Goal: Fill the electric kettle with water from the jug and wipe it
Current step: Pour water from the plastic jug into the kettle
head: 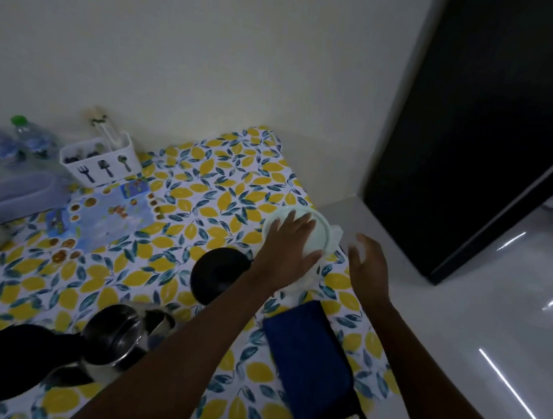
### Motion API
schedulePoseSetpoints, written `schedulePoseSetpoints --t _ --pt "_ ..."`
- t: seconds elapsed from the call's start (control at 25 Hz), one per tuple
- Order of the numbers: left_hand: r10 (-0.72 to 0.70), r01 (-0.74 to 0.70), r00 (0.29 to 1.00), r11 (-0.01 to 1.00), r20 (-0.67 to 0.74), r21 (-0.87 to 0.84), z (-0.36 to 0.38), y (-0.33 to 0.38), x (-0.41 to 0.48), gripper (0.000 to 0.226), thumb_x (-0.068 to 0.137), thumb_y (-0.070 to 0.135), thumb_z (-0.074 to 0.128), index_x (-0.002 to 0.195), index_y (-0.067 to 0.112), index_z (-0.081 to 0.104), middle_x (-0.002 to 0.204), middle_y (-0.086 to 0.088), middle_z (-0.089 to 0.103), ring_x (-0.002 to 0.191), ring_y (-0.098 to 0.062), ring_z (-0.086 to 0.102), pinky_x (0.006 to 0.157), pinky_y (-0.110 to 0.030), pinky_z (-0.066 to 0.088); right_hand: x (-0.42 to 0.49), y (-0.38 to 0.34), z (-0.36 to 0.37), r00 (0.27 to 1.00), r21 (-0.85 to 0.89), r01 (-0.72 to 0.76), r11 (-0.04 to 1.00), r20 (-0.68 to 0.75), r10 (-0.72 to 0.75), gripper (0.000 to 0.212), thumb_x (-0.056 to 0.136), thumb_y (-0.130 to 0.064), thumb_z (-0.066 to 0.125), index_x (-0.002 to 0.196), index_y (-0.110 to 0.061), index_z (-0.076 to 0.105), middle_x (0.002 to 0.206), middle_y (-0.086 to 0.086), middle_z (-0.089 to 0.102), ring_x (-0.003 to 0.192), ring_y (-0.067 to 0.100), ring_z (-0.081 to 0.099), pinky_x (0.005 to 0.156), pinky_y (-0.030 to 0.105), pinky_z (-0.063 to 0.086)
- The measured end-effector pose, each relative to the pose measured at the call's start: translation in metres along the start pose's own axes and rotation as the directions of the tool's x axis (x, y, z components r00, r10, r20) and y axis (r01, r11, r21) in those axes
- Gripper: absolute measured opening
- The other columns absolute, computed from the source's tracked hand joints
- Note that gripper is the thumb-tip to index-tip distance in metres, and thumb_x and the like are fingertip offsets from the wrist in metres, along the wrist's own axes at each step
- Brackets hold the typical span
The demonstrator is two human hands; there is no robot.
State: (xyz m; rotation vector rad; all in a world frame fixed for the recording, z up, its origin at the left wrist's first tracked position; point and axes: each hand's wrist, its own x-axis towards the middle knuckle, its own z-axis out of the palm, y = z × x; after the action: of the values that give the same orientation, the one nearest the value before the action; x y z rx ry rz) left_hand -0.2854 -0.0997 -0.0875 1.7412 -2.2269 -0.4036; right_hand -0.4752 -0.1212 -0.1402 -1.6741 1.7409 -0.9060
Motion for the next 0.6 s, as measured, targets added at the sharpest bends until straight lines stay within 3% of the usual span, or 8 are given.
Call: schedulePoseSetpoints --t 0.08,0.2,0.32,0.44,0.6 --pt "-0.117 0.105 0.987 0.988 0.107 0.116 0.009 0.005 0.018 0.087 0.085 0.066 0.047 0.149 0.015 0.019 0.163 -0.006 0.011 0.148 -0.038 0.002 0.117 -0.061 0.005 0.033 -0.001 0.004 0.995 0.075 -0.021 0.997 0.102 0.013 0.035 0.098 -0.023 0.049 0.125 -0.002 0.055 0.130 0.018 0.057 0.119 0.029 0.052 0.098 0.029 0.035" --pt "-0.192 0.145 0.970 0.950 0.149 0.276 0.029 0.005 0.022 0.094 0.083 0.066 0.049 0.151 0.017 0.007 0.163 -0.011 0.001 0.145 -0.048 -0.001 0.113 -0.067 0.004 0.065 -0.006 0.018 0.952 0.176 -0.106 0.979 0.302 0.049 0.035 0.099 -0.034 0.047 0.101 -0.005 0.065 0.107 0.015 0.067 0.102 0.027 0.061 0.080 0.031 0.041" --pt "-0.180 0.142 0.979 0.938 0.094 0.315 0.035 0.003 0.022 0.086 0.086 0.060 0.048 0.150 0.016 0.012 0.162 -0.013 0.008 0.144 -0.050 0.007 0.111 -0.070 0.010 0.078 -0.004 0.034 0.910 0.185 -0.133 0.974 0.413 0.046 0.057 0.096 -0.050 0.043 0.082 0.000 0.066 0.087 0.021 0.069 0.083 0.031 0.064 0.077 0.043 0.048" --pt "-0.157 0.127 0.986 0.926 0.056 0.355 0.037 0.003 0.023 0.082 0.086 0.060 0.046 0.149 0.015 0.016 0.161 -0.014 0.016 0.143 -0.051 0.013 0.110 -0.071 0.014 0.089 0.004 0.040 0.892 0.252 -0.189 0.949 0.447 0.059 0.058 0.092 -0.054 0.048 0.048 -0.017 0.056 0.052 0.003 0.061 0.053 0.016 0.058 0.060 0.032 0.043" --pt "-0.152 0.115 0.986 0.923 0.074 0.366 0.033 0.004 0.021 0.083 0.087 0.061 0.044 0.149 0.015 0.015 0.161 -0.014 0.016 0.143 -0.051 0.014 0.111 -0.070 0.016 0.089 0.004 0.044 0.900 0.381 -0.246 0.891 0.432 0.063 0.041 0.081 -0.053 0.058 0.059 -0.019 0.056 0.062 0.006 0.056 0.052 0.012 0.051 0.056 0.028 0.042"
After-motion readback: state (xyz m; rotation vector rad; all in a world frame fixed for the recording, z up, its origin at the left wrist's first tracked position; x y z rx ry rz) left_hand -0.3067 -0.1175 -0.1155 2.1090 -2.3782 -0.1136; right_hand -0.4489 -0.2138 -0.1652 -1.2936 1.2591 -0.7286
